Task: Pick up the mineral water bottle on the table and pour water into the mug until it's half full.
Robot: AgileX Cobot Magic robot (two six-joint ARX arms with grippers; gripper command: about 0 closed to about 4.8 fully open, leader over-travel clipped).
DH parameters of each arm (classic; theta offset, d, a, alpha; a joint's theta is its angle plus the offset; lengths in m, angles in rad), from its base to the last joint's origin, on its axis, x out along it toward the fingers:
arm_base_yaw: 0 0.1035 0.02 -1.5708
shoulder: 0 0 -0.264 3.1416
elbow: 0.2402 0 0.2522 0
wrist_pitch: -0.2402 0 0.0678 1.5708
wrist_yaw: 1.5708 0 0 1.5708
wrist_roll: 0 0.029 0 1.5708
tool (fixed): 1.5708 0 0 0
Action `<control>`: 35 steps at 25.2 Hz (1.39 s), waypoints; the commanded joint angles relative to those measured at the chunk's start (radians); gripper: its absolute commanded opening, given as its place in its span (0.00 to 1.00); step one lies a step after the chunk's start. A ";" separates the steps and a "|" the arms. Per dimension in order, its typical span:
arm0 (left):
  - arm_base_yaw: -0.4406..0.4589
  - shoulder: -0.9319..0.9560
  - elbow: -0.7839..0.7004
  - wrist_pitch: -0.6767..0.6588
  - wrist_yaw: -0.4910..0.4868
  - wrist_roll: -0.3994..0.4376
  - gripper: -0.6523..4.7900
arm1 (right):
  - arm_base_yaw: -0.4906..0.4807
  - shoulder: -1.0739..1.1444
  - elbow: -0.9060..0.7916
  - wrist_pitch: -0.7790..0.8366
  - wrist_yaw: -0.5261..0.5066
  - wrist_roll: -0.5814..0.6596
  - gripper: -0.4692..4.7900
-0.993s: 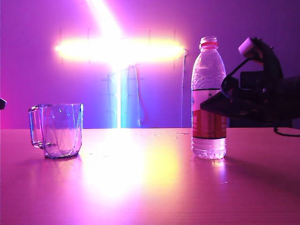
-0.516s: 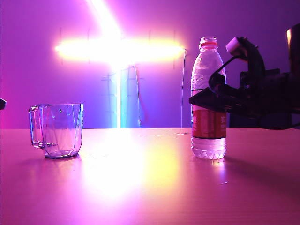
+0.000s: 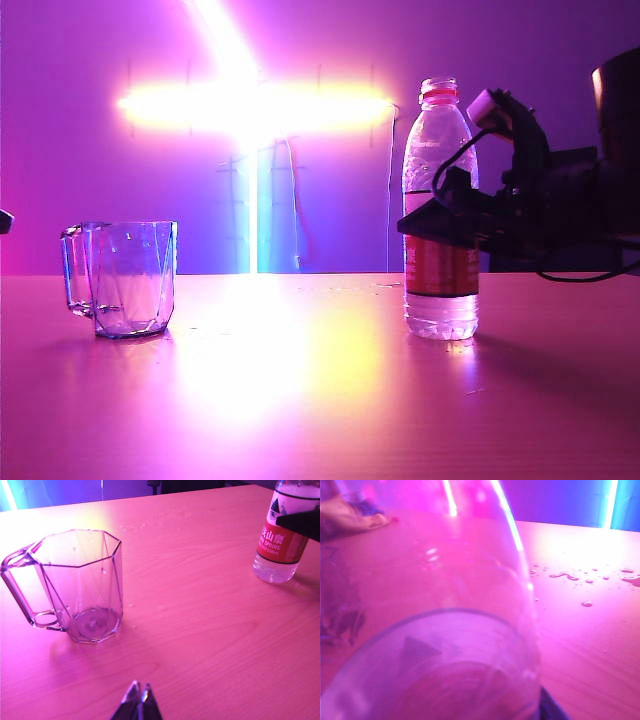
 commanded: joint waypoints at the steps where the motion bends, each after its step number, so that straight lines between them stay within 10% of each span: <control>1: 0.000 0.000 0.004 0.013 0.001 0.004 0.12 | 0.005 -0.005 0.003 0.014 -0.014 0.003 0.47; 14: 0.143 -0.107 0.004 0.012 0.002 0.004 0.12 | 0.044 -0.031 0.064 0.029 -0.014 -0.012 0.47; 23: 0.285 -0.121 0.004 0.016 0.000 0.004 0.12 | 0.249 -0.006 0.525 -0.709 0.235 -0.519 0.47; 35: 0.285 -0.121 0.004 0.015 0.002 0.004 0.12 | 0.393 0.137 0.779 -0.795 0.462 -0.938 0.47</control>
